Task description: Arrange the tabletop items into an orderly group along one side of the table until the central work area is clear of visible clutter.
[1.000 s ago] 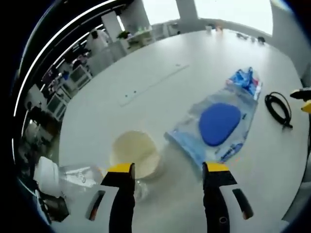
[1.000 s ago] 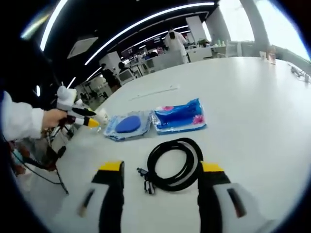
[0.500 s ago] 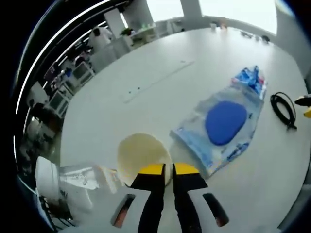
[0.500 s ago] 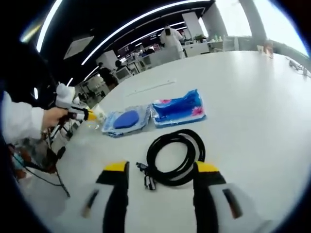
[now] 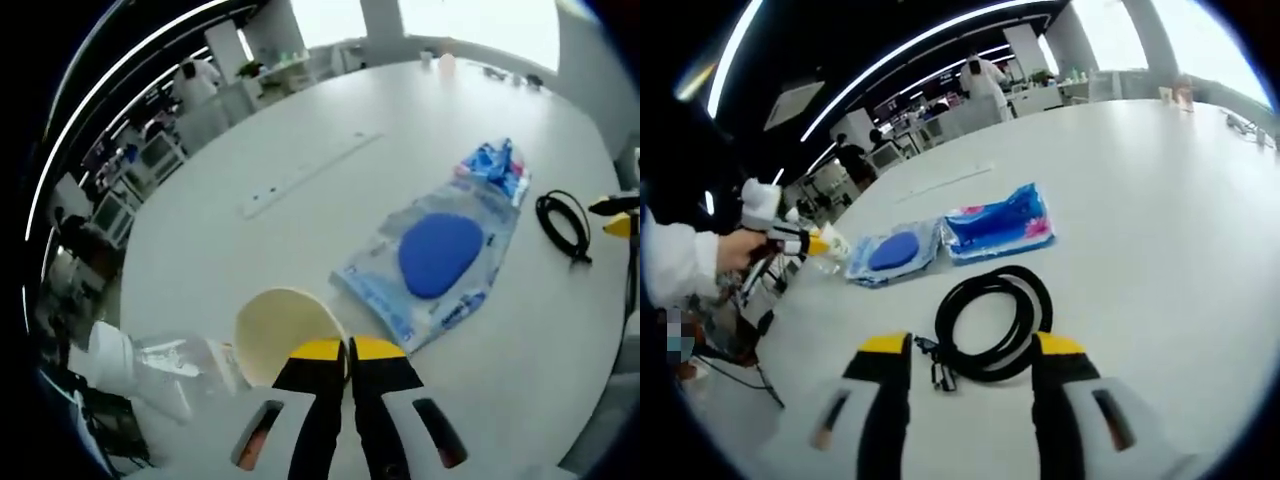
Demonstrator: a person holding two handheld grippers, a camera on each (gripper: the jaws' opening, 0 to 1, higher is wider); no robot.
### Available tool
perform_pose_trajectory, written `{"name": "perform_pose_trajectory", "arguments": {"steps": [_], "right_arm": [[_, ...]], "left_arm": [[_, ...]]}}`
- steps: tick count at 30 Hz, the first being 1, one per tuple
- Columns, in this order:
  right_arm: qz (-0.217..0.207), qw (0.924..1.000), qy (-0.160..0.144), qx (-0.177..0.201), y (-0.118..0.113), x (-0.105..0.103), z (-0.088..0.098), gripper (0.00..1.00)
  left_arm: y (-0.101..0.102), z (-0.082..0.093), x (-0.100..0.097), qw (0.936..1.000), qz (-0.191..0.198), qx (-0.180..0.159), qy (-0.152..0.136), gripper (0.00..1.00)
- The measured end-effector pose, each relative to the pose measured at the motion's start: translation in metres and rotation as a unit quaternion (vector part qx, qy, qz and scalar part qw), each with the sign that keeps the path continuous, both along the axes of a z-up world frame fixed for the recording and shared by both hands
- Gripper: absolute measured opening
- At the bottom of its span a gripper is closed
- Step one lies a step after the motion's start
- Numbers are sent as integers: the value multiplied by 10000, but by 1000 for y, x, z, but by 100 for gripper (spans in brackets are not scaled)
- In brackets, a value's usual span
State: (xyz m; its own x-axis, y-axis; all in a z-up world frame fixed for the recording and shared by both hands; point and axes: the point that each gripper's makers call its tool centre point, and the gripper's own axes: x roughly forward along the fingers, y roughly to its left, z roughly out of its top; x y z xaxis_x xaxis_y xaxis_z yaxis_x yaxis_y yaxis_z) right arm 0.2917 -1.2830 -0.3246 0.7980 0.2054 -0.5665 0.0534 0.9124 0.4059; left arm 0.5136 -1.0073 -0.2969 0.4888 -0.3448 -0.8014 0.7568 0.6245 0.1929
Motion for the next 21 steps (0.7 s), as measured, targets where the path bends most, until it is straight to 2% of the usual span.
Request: {"name": "perform_pose_trajectory", "arguments": {"steps": [8, 11, 21], "right_arm": [[-71, 9999, -6, 105, -2, -11, -1, 46], [-123, 9998, 24, 124, -6, -16, -4, 46], [-360, 9991, 128, 173, -21, -25, -11, 45]], "left_arm": [[-1, -1, -7, 9996, -119, 74, 230, 0], [-5, -5, -10, 9991, -152, 119, 374, 0], [-9, -17, -12, 9977, -238, 318, 557, 0]]}}
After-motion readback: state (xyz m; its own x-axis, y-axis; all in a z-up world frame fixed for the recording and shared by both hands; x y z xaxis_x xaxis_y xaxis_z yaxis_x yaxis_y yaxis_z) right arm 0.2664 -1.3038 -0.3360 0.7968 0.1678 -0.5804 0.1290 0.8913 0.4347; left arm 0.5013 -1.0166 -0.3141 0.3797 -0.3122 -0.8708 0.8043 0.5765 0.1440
